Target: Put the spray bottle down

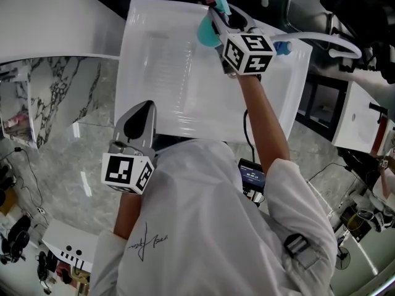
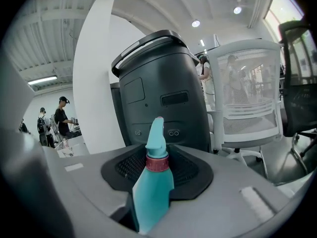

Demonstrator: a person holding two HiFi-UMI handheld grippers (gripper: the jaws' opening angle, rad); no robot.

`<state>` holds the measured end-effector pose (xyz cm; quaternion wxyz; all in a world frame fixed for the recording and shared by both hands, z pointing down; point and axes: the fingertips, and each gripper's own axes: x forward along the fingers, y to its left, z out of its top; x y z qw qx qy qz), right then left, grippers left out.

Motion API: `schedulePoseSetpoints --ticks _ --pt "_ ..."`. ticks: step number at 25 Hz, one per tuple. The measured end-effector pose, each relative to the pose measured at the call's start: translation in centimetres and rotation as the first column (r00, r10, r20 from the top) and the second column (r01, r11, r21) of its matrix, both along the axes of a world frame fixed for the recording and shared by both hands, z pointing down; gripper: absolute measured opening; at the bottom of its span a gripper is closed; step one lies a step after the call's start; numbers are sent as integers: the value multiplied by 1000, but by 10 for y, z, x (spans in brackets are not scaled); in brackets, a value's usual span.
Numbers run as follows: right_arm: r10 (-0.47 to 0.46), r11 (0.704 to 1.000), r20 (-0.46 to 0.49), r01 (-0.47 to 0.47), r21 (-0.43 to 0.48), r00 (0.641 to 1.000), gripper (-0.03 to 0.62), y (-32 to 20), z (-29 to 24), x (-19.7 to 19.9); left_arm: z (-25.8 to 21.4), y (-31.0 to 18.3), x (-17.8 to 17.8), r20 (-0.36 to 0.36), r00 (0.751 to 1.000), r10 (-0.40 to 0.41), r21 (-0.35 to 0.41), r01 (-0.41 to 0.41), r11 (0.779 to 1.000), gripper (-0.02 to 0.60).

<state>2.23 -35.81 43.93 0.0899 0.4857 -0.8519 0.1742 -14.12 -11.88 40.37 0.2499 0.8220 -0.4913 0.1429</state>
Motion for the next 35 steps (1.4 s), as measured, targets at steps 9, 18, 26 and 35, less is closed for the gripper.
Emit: schedulePoseSetpoints --ticks 9,18,26,35 --pt "50 992 19 -52 113 999 134 -10 -2 2 4 0 0 7 1000 6 -15 -6 1000 54" --pt "66 975 -13 -61 212 998 133 -11 0 2 4 -1 0 11 1000 7 -17 -7 1000 54" --pt "82 967 -25 -73 245 996 133 1 4 5 6 2 0 7 1000 8 -20 -8 1000 54" --pt "82 968 -40 -70 243 996 135 15 8 9 4 3 4 1 1000 19 -15 -19 1000 54"
